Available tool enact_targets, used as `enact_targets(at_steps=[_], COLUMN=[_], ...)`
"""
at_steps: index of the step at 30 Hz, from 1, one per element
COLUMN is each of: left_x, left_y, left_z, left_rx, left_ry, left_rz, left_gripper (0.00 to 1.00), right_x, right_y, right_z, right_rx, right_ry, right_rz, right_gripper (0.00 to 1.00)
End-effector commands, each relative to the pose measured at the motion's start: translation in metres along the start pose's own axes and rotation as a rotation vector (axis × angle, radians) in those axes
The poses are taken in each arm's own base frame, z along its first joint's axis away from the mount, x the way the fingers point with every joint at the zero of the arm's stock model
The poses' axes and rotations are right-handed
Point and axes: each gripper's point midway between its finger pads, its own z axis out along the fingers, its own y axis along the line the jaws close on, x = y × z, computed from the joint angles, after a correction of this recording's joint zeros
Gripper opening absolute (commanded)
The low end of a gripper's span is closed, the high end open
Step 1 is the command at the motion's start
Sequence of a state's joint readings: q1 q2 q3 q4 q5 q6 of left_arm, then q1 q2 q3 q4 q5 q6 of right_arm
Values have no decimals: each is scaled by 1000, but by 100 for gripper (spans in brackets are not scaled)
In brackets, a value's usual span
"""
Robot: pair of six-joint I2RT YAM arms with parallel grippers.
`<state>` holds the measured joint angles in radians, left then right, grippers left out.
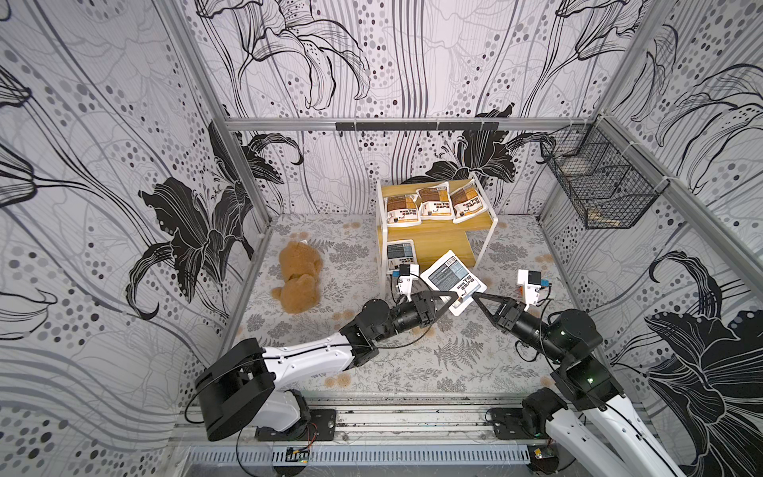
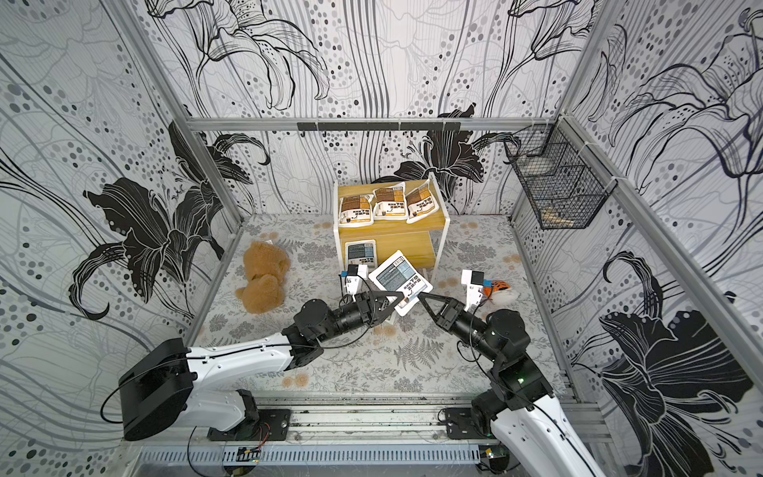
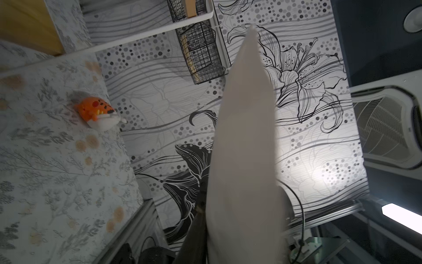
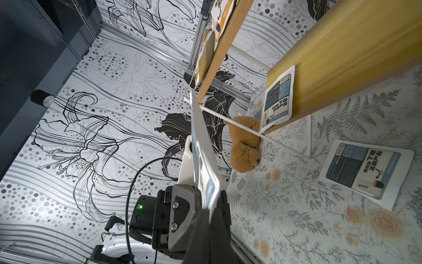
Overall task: Place the bagged coffee beans on the shelf by color
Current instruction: Pick up the bagged coffee beans at the center of the board.
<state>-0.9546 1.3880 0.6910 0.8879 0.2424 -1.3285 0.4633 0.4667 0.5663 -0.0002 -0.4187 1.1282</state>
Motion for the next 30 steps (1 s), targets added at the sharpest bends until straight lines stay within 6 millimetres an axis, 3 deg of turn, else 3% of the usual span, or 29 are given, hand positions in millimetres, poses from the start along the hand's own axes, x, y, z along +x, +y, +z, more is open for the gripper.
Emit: enact_targets(at_steps=[1,2,6,9,19,30], left_x=[-2,-3,-3,2,1,-1], left_y=[-12,-10,-2,8,-4,-3], left_z=[0,0,-5,-13,-44,-45], left_rx=[24,12,-65,-141,-172,-182], left_ry=[21,27,67,142,287,311], left_rz=[35,39,75,117,164,170], left_gripper=[10,7,4,4,4,5], right_x=[8,8,10,18,26,29], right_y=[-7,-8,-13,-15,2,5], right_z=[-2,-2,-4,2,34,38], right_rx=[36,50,148,191,73,11], right_ry=[33,39,96,194,338,327], right_rz=[-20,-33,-106,-149,-142,-103], right_gripper=[0,6,47,57,57,37])
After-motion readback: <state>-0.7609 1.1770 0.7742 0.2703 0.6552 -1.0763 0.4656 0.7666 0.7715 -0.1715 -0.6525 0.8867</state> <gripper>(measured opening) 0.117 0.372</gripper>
